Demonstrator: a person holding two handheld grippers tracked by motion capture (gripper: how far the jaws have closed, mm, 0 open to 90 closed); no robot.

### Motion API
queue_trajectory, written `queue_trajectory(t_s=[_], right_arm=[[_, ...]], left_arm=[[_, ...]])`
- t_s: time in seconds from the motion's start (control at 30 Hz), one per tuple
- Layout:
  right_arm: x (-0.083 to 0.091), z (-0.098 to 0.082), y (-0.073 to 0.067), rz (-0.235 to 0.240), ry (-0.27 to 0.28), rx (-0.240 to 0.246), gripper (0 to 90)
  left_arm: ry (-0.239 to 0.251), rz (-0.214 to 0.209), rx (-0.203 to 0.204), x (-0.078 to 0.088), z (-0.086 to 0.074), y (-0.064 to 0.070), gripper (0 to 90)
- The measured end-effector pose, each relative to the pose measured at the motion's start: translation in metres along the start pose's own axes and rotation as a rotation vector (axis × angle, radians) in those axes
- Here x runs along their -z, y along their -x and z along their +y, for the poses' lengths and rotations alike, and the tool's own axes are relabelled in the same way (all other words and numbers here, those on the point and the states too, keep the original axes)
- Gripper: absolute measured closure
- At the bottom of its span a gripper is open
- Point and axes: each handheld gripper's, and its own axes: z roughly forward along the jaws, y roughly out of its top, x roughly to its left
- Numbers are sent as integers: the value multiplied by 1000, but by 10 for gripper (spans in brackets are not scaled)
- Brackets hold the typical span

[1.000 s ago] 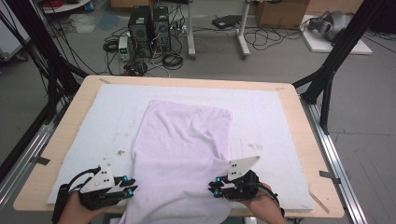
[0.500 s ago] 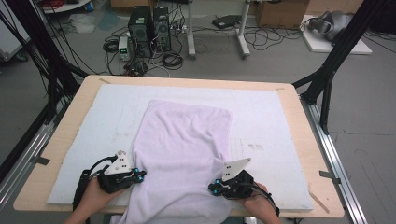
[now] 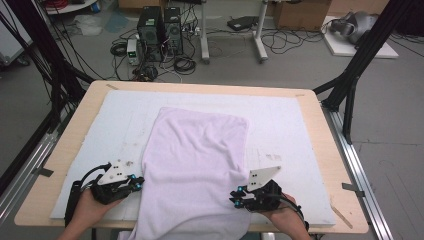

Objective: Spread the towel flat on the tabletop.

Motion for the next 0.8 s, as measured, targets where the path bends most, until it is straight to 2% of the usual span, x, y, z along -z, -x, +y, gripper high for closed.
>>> queue_trajectory(t_s=[0.1,0.2,0.33,0.4,0.47,0.53,0.63,0.8], right_arm=[[-6,0,3,-5,-15,0,751],[-13,-3,7,-1,-7,-9,735],[-22,-8,8,-5,-37,-12,724],[-25,-11,8,-1,-47,-17,722],[-25,-12,9,1,-37,-24,720],[-25,-12,10,-5,-35,-22,717],[-25,-11,11,-7,-35,-27,707],[-24,-10,12,-22,-31,-32,677]], left_arm=[[0,-2,11,-6,2,-6,877],[-27,-3,13,-14,2,-10,879],[-13,11,36,-10,-2,-13,878],[-22,14,41,-7,-6,-16,878],[-29,-7,46,-5,-8,-15,878],[-35,-37,30,-6,-7,-10,875],[-23,-58,11,-8,-3,-4,858],[-13,-81,6,-14,3,-1,852]])
